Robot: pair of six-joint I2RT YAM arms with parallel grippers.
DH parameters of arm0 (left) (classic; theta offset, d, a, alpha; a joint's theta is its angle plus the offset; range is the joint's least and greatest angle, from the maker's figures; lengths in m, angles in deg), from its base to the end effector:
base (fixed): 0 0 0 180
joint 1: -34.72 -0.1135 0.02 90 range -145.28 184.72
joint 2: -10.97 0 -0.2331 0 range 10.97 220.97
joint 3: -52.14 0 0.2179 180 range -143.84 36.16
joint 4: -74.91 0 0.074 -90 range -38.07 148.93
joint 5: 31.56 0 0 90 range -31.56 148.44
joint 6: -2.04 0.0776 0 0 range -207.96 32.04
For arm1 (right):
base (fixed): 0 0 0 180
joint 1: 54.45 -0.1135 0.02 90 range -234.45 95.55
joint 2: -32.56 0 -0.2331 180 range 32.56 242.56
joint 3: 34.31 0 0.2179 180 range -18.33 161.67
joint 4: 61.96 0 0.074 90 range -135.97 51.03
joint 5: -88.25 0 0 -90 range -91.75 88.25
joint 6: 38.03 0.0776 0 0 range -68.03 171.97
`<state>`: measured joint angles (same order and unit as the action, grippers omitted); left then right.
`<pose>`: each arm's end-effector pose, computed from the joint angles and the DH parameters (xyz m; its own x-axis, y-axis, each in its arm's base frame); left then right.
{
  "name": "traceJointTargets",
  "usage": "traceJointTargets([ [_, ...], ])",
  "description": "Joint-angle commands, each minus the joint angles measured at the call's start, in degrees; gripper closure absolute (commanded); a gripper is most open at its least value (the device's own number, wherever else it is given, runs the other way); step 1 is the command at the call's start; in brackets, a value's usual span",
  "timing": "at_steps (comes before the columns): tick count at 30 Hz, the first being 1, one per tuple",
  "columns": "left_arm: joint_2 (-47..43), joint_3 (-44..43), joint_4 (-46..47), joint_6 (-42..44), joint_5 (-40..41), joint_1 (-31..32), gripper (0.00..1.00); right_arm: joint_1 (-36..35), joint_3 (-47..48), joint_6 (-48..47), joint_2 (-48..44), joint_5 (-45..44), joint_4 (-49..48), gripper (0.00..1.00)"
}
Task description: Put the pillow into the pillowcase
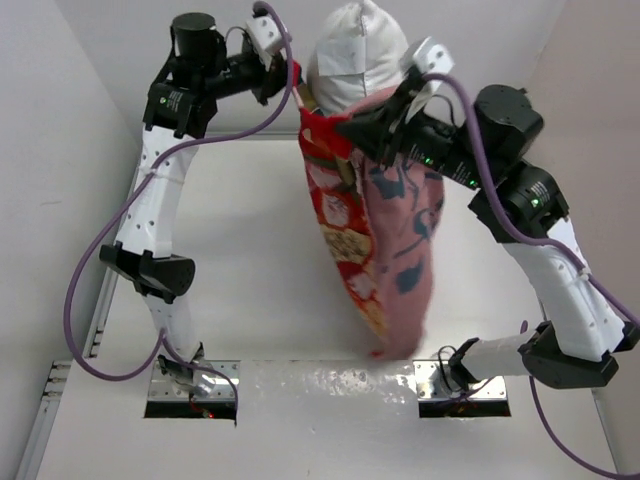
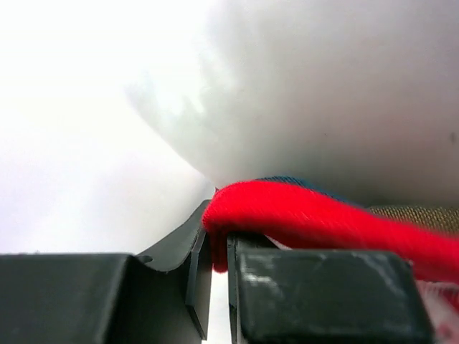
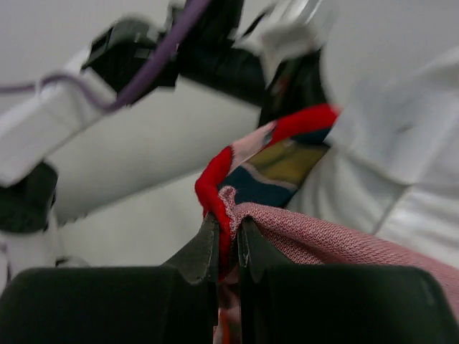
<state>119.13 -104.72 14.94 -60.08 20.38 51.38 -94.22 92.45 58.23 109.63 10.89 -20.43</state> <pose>0.3398 -0.1516 0.4723 0.2109 0.3212 -0.9232 0.7991 0.4873 0.3521 0.1867 0.1775 0.5281 0.0222 0.1569 -0.9874 -0.7979 0.5979 0.0771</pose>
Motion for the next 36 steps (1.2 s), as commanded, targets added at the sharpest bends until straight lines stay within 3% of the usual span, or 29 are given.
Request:
traceJointTargets([
  [1,-5.49,-3.0,20.23,2.0,9.51,-0.67,1.0,-2.06,-2.14,-4.32,1.5,13.37,9.06,1.0],
  [2,-5.94,-3.87,20.6,2.18,5.85,-1.1,1.0,-2.42,-4.24,-5.29,1.06,13.28,9.61,0.92],
  [3,-6.03,-4.4,20.17,2.96,3.55,-1.2,1.0,-2.51,-5.3,-5.73,0.45,12.85,9.62,0.63],
  [4,-6.2,-5.01,19.65,4.71,-0.04,-1.28,1.0,-2.42,-6.1,-5.91,-1.47,11.1,9.88,0.43],
  [5,-6.47,-5.72,19.29,5.25,-1.91,-1.46,1.0,-2.42,-6.63,-5.91,-2.62,9.52,9.79,0.33],
  [6,-6.82,-5.98,19.2,5.43,-3.32,-1.72,1.0,-2.51,-6.89,-5.91,-3.94,7.33,9.79,0.01],
  [10,-7.7,-6.51,22.45,2.71,-9.55,-2.6,1.0,-2.42,-9.0,-1.79,-13.86,-9.79,7.25,0.01],
  [11,-7.96,-6.51,23.06,1.49,-10.09,-2.86,1.0,-2.51,-11.18,0.66,-18.24,-20.97,6.81,0.01],
  [14,-9.19,-5.82,24.48,-1.6,-10.8,-3.57,1.0,-2.42,-17.23,4.01,-24.84,-41.74,6.98,0.01],
  [15,-9.63,-5.29,23.95,-1.25,-10.37,-3.66,1.0,-2.42,-19.09,4.72,-25.92,-44.61,7.33,0.01],
  [16,-10.07,-3.89,23.6,0.32,-8.45,-3.75,1.0,-2.42,-20.42,5.51,-26.62,-47.33,9.16,0.21],
  [19,-11.21,-2.82,21.58,3.48,-3.7,-4.01,1.0,-2.42,-26.55,10.95,-26.89,-59.55,14.97,0.66],
  [23,-12.18,-2.91,21.05,3.77,-4.3,-4.1,1.0,-2.33,-31.5,11.58,-25.32,-67.22,13.75,0.74],
  [26,-12.71,-5.01,22.8,1.13,-4.21,-4.36,1.0,1.6,-28.63,12.28,-18.48,-62.33,15.14,0.76],
  [28,-13.41,-6.77,23.5,-0.28,-3.16,-4.62,1.0,12.75,-25.37,14.99,-11.71,-47.06,16.56,0.66],
  [30,-14.11,-8.09,24.12,-1.24,-2.37,-4.71,1.0,23.0,-26.31,17.11,-8.45,-36.52,13.06,0.64],
  [31,-14.9,-8.44,24.21,-1.6,-2.02,-4.71,1.0,25.42,-29.02,19.9,-6.26,-26.37,10.7,0.62],
  [32,-15.34,-8.62,24.21,-2.47,-1.67,-4.71,1.0,29.36,-32.78,22.97,-4.59,-16.87,3.88,0.6],
  [36,-16.84,-8.89,20.63,-3.88,-2.89,-4.71,1.0,31.42,-40.02,31.25,-0.8,2.09,-17.94,0.47],
])
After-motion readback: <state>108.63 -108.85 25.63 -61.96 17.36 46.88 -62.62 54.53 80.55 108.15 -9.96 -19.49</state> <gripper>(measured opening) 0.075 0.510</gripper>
